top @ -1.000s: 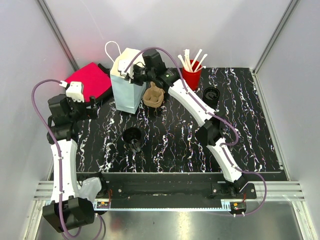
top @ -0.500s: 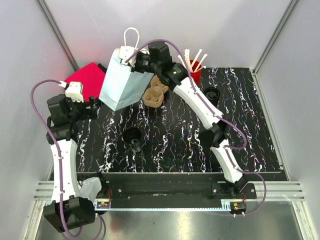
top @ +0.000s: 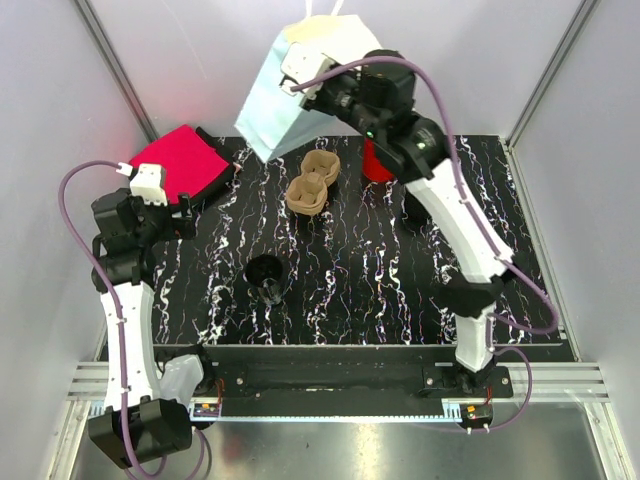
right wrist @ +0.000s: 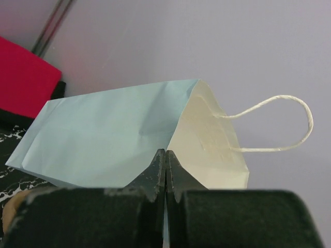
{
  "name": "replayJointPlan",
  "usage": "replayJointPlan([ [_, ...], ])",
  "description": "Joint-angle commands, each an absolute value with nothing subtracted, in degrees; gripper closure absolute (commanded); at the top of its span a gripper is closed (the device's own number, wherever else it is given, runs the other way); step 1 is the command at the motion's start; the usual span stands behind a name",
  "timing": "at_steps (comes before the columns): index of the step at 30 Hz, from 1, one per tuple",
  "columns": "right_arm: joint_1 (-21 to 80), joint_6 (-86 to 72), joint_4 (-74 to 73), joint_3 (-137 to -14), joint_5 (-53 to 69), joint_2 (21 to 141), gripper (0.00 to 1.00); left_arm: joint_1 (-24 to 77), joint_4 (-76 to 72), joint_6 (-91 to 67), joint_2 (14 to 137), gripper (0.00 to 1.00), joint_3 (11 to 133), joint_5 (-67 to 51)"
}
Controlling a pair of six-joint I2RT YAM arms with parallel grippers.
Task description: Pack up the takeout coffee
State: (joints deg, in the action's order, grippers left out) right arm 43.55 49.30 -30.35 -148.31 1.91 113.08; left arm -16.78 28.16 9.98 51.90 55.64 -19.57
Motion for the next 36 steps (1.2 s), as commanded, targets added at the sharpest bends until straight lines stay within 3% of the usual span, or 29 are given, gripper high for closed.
replayJointPlan([
  [1, 43.24, 50.37, -34.35, -144.41, -9.74, 103.21, 1.00, -17.14, 26.10, 8.97, 50.89, 0.01, 56.34, -22.50],
  [6, 43.24, 45.54, -41.20, -138.35, -17.38, 93.80, 1.00, -17.23, 26.72, 8.61, 50.10, 0.01, 56.69, -23.73],
  [12, 42.63, 40.35, -43.59, -119.73, -24.86, 78.07, 1.00, -17.14, 27.25, 8.00, 49.57, 0.01, 57.13, -25.66],
  [19, 31.39, 40.08, -45.09, -101.11, -22.06, 64.01, 1.00, -17.23, 27.25, 7.65, 49.48, 0.01, 57.30, -27.51],
  [36, 22.07, 49.83, -37.80, -72.45, -24.79, 60.55, 1.00, -17.23, 27.77, 7.65, 48.34, 0.01, 57.22, -27.77],
])
